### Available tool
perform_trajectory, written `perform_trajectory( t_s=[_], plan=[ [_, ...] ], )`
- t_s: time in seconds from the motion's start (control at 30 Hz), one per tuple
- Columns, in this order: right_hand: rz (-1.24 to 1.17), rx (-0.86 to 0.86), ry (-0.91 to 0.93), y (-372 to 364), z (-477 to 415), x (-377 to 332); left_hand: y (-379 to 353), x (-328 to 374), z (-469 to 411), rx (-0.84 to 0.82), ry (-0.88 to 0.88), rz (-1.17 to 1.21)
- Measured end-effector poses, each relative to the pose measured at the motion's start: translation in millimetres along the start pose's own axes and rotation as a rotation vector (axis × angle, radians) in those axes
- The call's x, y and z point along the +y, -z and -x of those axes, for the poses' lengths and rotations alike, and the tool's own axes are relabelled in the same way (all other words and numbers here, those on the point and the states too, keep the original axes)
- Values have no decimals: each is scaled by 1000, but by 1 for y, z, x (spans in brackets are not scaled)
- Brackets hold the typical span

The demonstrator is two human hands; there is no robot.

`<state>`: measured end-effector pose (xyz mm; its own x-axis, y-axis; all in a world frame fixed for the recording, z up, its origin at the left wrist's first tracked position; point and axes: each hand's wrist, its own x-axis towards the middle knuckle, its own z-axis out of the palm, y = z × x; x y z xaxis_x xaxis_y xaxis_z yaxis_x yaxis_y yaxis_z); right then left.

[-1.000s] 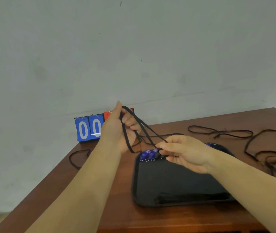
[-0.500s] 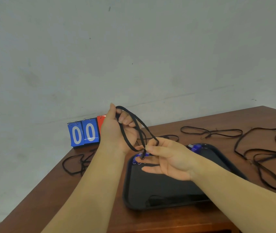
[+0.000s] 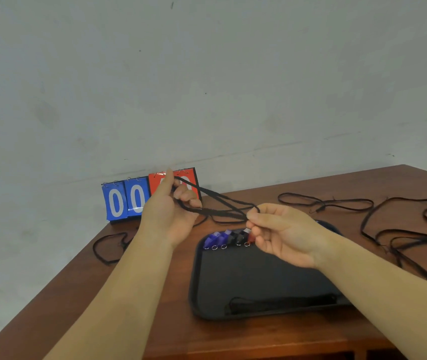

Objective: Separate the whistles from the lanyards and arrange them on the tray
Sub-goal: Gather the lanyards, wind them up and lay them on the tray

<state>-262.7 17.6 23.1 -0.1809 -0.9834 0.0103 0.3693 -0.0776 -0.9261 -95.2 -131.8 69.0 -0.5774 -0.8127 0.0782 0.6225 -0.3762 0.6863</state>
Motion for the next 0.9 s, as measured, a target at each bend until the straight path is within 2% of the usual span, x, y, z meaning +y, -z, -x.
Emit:
perform_trajectory(
  t_s=[0.27, 0.53, 0.63, 0.77, 0.9],
  plan=[
    [52, 203, 71, 21, -2, -10, 34, -3, 7, 64, -1, -622],
    [142, 256, 57, 34, -1, -11, 52, 0, 15, 16, 18, -878],
    [311, 239, 17, 39, 2, -13, 59, -1, 19, -36, 32, -965],
    [588, 253, -46, 54, 7, -11, 70, -9, 23, -205, 24, -1357],
    [930, 241, -89, 69, 18, -3, 73, -27, 23, -331, 41, -1640]
  ],
)
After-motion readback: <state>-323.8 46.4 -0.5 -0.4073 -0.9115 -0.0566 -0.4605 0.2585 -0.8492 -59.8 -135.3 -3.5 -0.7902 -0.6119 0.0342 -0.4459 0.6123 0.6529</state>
